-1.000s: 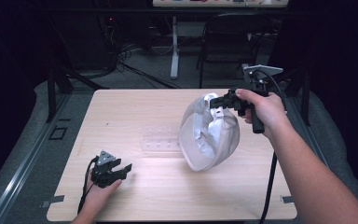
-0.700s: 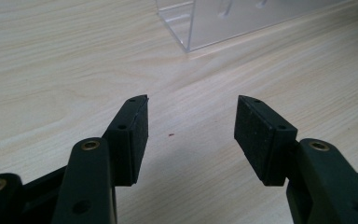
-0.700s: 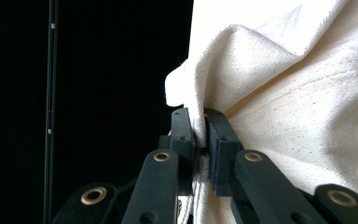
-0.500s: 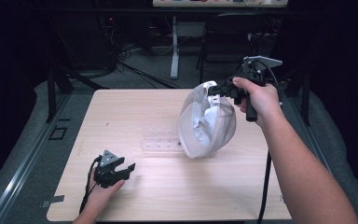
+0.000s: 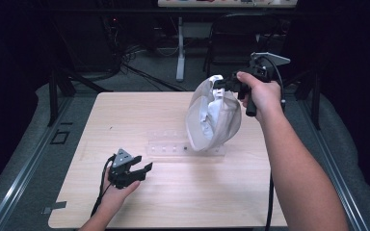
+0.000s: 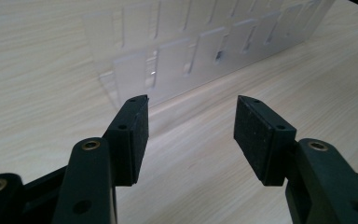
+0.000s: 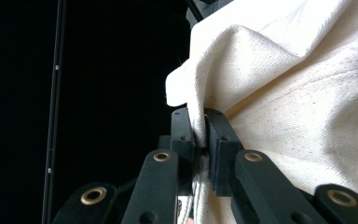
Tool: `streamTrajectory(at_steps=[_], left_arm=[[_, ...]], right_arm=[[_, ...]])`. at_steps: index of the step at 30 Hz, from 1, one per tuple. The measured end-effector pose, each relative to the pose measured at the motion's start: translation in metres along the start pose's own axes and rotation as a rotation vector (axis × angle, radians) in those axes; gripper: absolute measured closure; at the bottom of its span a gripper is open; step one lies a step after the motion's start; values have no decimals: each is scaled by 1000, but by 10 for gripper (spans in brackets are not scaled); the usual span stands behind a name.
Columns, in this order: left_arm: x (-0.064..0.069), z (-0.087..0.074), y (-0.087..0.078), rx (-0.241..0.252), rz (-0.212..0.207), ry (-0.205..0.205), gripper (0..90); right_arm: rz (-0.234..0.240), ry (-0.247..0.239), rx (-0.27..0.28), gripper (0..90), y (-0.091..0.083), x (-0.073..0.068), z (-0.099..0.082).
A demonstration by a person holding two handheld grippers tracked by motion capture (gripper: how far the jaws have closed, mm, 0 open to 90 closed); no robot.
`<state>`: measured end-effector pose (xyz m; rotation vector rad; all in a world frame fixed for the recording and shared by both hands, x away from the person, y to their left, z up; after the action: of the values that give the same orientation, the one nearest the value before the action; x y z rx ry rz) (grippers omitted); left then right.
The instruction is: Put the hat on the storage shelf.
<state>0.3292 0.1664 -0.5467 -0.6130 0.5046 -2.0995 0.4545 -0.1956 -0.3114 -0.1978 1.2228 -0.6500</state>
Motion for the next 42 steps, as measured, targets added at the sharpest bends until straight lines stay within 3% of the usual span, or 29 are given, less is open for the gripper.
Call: streamTrajectory(at_steps=[5, 11, 12, 15, 22, 23, 26, 28, 33, 37, 42], left_arm=[[18, 12, 8, 13, -24, 28, 454], [59, 28, 28, 22, -78, 107, 451], [59, 28, 28, 22, -78, 107, 451], [78, 35, 41, 13, -83, 150, 450], [104, 48, 58, 21, -94, 172, 449], [113, 51, 63, 16, -98, 191, 450], [125, 53, 70, 15, -89, 215, 450], [128, 55, 72, 15, -79, 223, 451], [140, 62, 79, 23, 18, 271, 561], [137, 64, 76, 24, 30, 302, 697], [122, 65, 70, 35, 4, 274, 769]], right_arm=[[-10, 5, -5, 830, 5, 1, 0], [-13, 17, 3, 830, 12, 3, 0], [-13, 17, 3, 830, 12, 3, 0], [-21, 15, 4, 830, 16, 4, 0], [-23, 12, -2, 830, 20, 3, 0], [-25, 10, -2, 830, 20, 3, 0], [-19, 10, 0, 830, 21, 3, -1], [-19, 9, -5, 830, 22, 3, -1], [-17, 11, -6, 830, 23, 4, -3], [-17, 10, -7, 830, 21, 6, -4], [-26, 6, -9, 829, 20, 7, -4]])
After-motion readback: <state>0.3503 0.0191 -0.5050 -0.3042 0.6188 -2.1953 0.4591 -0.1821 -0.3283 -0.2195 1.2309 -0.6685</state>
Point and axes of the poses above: each handheld gripper's, and its own axes: y roughly forward along the jaws, z roughly out of its top, x roughly to its right, the point moved 2 cm from there along y, roughly forward along the jaws, and after that the axes turned 10 degrees about -y, right-handed, at the moved point
